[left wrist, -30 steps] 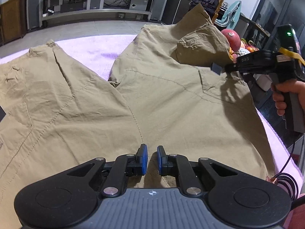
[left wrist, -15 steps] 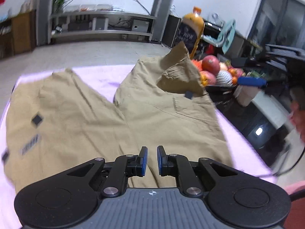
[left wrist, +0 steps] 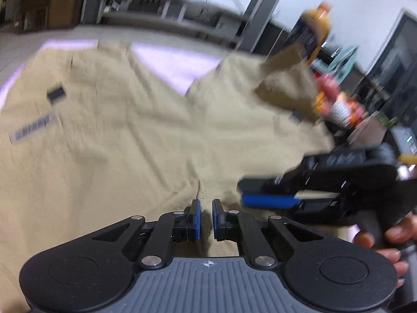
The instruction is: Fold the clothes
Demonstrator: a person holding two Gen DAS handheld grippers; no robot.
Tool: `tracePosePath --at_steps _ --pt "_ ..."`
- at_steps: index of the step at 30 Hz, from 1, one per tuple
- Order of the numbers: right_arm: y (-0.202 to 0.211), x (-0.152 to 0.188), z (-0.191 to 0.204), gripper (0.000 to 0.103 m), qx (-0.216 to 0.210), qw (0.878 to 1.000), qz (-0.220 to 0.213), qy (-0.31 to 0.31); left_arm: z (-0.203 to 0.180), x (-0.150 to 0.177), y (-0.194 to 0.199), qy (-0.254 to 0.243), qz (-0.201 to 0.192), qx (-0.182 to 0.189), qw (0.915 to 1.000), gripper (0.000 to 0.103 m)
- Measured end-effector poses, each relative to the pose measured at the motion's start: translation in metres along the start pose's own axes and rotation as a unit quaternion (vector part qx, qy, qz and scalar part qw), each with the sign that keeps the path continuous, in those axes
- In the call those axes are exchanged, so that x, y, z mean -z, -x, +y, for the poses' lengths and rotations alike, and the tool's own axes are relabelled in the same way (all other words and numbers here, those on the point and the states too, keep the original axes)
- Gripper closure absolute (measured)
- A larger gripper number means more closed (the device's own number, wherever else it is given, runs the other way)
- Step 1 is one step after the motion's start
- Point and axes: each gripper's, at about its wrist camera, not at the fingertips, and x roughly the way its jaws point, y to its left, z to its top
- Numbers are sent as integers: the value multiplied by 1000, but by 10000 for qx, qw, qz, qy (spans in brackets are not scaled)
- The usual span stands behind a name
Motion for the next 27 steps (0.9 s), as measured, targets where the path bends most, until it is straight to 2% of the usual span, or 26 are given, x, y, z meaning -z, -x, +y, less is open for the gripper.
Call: tracePosePath --at_steps 1,2,3,4,5,8,9,11,12,13,14,16,18,20,23,25,27 --pt "-3 -4 -7 97 31 10000 -42 -61 1 2 -2 -48 9 -52 10000 89" --pt "1 -9 -16 103 36 9997 -178 -166 3 1 -1 -47 46 -56 10000 89" --pt "6 -14 -25 103 68 9990 -372 -250 5 -1 2 7 107 -65 9999 90" --pt "19 -19 -32 103 200 9965 -756 -288 8 -2 6 45 106 -113 9999 96" --pt "36 -21 -40 103 392 9912 -1200 -406 13 -1 13 80 43 -197 9998 95" --pt "90 -19 -72 103 822 9625 -2319 -1143 30 1 40 165 -197 -515 9983 95" --pt "105 -16 -81 103 908 9528 -2560 -1355 36 2 51 151 -285 -678 9972 95" --pt "125 -7 -85 99 914 9456 -2730 -1513 48 6 72 121 -458 -972 9941 96" --pt "132 -1 -81 96 916 9467 -2742 -1418 53 9 82 116 -522 -1059 9929 96" --pt "139 4 -77 86 897 9488 -2729 -1311 56 12 91 134 -558 -1125 9920 96" --pt "144 8 -70 83 815 9538 -2645 -1165 59 17 99 184 -599 -1160 9913 96" --pt "150 19 -53 83 590 9644 -2440 -832 61 27 113 399 -643 -1088 9912 96" --pt "150 34 -32 82 318 9737 -2204 -485 61 35 118 658 -582 -834 9926 96" --pt "128 48 -17 82 131 9830 -1809 -269 53 40 114 720 -442 -542 9950 96" --pt "86 67 0 82 -92 9940 -1089 26 29 49 97 301 -156 -416 9986 95" --pt "63 72 5 82 -135 9972 -723 148 21 59 84 74 113 -569 9983 95" --pt "44 72 4 82 -83 9988 -441 206 21 69 78 -118 219 -912 9955 90"
